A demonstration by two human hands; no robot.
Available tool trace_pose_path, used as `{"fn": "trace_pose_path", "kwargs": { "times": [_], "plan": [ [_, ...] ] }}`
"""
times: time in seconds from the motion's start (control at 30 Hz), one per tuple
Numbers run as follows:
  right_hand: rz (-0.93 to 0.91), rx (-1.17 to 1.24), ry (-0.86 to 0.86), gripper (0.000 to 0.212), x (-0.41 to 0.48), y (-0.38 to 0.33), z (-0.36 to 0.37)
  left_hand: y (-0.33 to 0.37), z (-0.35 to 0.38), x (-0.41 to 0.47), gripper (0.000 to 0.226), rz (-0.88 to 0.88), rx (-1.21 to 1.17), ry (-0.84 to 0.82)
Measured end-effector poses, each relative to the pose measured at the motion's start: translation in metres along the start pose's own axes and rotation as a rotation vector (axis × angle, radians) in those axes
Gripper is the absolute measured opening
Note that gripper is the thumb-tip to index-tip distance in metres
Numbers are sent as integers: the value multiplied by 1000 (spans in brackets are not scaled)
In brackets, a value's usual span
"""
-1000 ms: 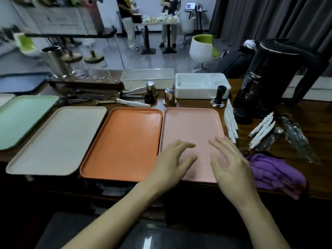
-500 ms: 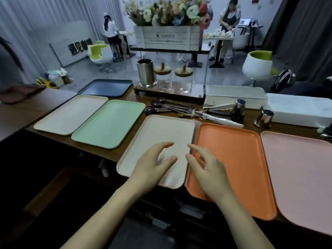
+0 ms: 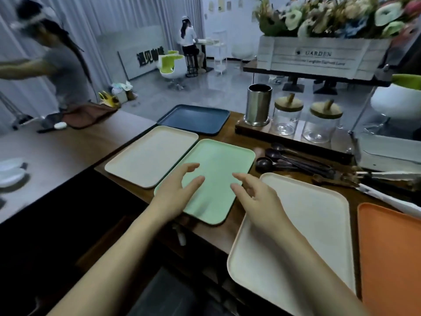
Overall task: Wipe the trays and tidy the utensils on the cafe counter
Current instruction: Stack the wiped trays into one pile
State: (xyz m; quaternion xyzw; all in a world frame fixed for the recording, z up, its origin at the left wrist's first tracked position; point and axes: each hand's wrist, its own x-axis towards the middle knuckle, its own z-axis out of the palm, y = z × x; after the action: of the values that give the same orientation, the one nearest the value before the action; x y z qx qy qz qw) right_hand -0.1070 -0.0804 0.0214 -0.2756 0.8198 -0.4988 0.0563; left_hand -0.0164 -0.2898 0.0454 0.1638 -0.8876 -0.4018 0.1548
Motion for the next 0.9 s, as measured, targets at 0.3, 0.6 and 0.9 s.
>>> {"fn": "trace_pose_path", "kwargs": {
  "times": [0.3,0.6,0.9],
  "plan": [
    [78,64,-8,40,148,-1,52,-70,-66,140,43,-23,123,60],
    [247,-33,146,45,297,9,104,-149,-91,345,55,19,166,-85],
    [400,-265,201,49,362,26,137,-211,-73,433,56,63,263,-205]
  ]
}}
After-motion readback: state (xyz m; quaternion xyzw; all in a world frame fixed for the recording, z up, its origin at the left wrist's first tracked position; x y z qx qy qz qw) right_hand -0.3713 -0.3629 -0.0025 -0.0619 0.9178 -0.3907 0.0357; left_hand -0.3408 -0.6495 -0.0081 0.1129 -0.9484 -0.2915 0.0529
